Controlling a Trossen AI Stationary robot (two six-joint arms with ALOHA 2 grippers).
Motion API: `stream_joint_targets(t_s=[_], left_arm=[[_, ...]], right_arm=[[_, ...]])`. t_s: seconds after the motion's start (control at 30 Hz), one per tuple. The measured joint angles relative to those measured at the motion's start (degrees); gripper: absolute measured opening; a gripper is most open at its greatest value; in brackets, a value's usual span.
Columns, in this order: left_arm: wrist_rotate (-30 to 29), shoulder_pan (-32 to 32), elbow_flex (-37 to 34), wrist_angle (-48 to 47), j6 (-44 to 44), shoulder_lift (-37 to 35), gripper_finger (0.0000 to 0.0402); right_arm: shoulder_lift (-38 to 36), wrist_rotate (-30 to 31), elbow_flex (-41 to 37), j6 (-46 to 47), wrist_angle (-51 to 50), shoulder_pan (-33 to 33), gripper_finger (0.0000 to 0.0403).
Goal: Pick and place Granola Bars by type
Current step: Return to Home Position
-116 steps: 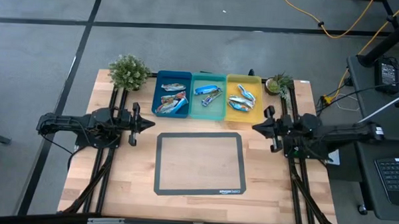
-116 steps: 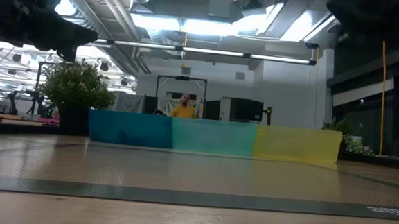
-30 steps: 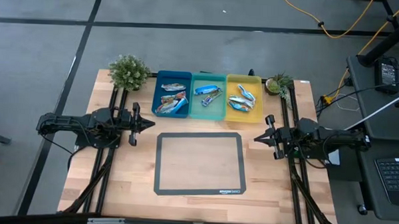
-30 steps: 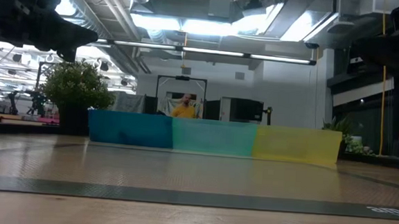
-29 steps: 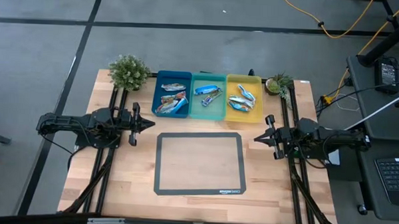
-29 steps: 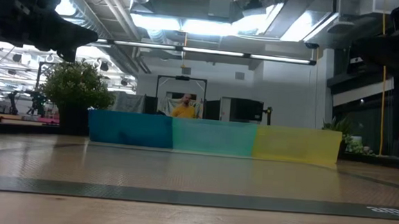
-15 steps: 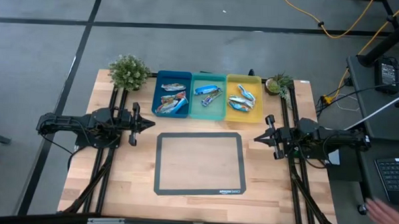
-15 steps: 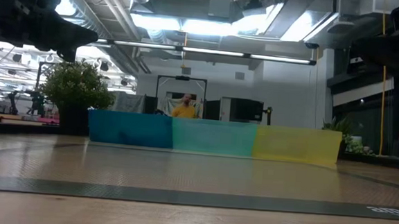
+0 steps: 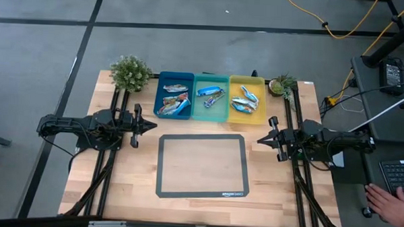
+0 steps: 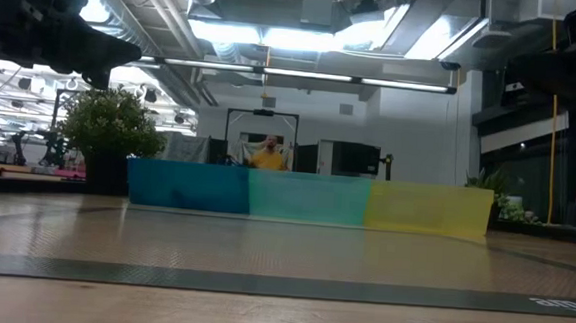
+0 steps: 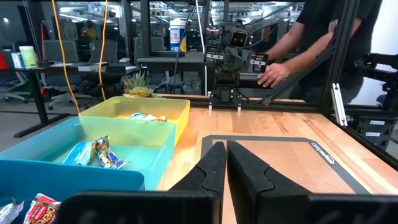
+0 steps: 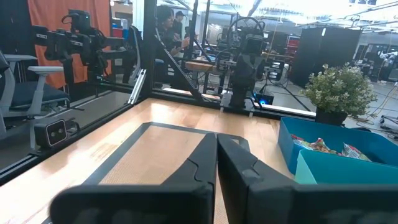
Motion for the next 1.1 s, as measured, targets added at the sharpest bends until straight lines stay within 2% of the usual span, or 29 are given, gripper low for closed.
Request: stream_joint_targets(t_s=[1.1], left_arm=[[0.0, 0.0, 0.0, 0.0, 0.0, 0.0, 0.0008]], right_arm=[[0.0, 0.0, 0.0, 0.0, 0.0, 0.0, 0.0016]])
